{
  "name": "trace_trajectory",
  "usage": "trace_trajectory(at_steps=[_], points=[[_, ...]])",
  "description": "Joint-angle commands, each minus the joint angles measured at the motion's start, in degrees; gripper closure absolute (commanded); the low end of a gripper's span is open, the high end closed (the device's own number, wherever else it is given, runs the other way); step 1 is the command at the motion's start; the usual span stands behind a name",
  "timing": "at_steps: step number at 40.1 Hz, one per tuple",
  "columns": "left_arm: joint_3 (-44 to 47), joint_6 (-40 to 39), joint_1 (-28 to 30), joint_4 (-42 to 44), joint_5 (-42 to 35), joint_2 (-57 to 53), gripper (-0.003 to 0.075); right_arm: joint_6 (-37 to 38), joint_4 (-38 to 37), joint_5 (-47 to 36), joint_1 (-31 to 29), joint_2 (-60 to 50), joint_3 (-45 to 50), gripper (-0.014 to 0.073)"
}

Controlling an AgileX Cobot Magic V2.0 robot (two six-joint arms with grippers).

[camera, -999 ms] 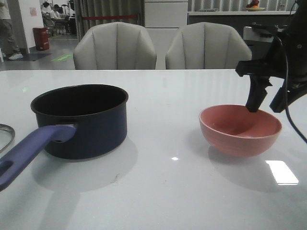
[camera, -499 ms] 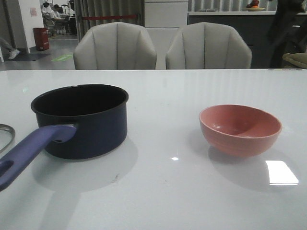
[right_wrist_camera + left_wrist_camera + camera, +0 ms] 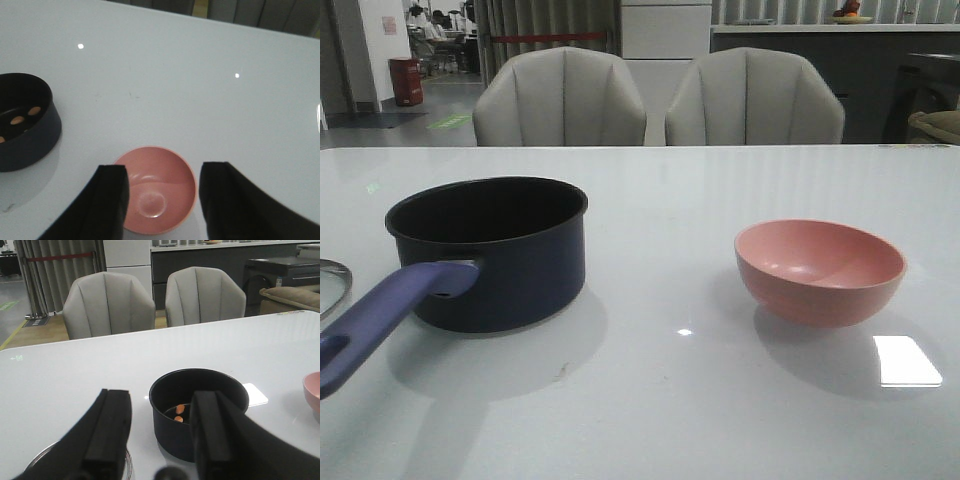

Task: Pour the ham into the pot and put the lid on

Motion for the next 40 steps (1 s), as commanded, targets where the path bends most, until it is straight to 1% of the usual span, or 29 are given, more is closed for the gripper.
trace_trajectory(at_steps=[1,7,12,15,20,22,24,26,28,29,30,32,38,40], points=[[-1.7,-0.3,-0.3,-0.1,-4.6,0.4,0.0389,-0.4,0.2,-8.6,0.6,-7.6,5.0,0.0151],[-1.7,-0.3,-0.3,-0.1,-4.6,0.4,0.0389,-0.4,0.8,-14.8,0.6,-19.0,15.7,0.0151],[-1.7,-0.3,-0.3,-0.1,-4.5,0.4,0.0389,-0.4,0.9,-15.4,0.6,-26.2,23.0,0.0151],[-1.7,-0.3,-0.3,-0.1,-4.5,0.4,0.0389,-0.4,0.9,-15.5,0.6,-28.8,27.1,0.0151],[-1.7,-0.3,-0.3,-0.1,-4.5,0.4,0.0389,-0.4,0.9,-17.1,0.6,-29.9,30.2,0.0155],[-1.7,-0.3,-0.3,-0.1,-4.5,0.4,0.0389,-0.4,0.9,-18.5,0.6,-29.9,30.5,0.0185],[-1.7,-0.3,-0.3,-0.1,-4.5,0.4,0.0389,-0.4,0.9,-19.4,0.6,-29.9,30.5,0.0246],[-1.7,-0.3,-0.3,-0.1,-4.5,0.4,0.0389,-0.4,0.9,-19.8,0.6,-29.9,30.5,0.034],[-1.7,-0.3,-0.3,-0.1,-4.5,0.4,0.0389,-0.4,0.9,-19.8,0.6,-29.9,30.5,0.0459],[-1.7,-0.3,-0.3,-0.1,-4.5,0.4,0.0389,-0.4,0.9,-19.8,0.6,-29.9,30.5,0.0475],[-1.7,-0.3,-0.3,-0.6,-4.3,0.4,0.0389,-0.4,0.9,-19.8,0.6,-29.9,30.5,0.0447],[-1.6,-0.3,-0.3,-2.0,-4.1,0.4,0.0389,-0.4,0.9,-19.8,0.6,-29.9,30.5,0.043],[-1.6,-0.3,-0.3,-2.0,-4.0,0.4,0.0384,-0.4,0.9,-19.7,0.6,-29.9,30.5,0.0433],[-1.8,-0.3,-0.3,-2.0,-3.5,0.4,0.0369,-0.4,0.9,-19.7,0.6,-29.9,30.5,0.0433]])
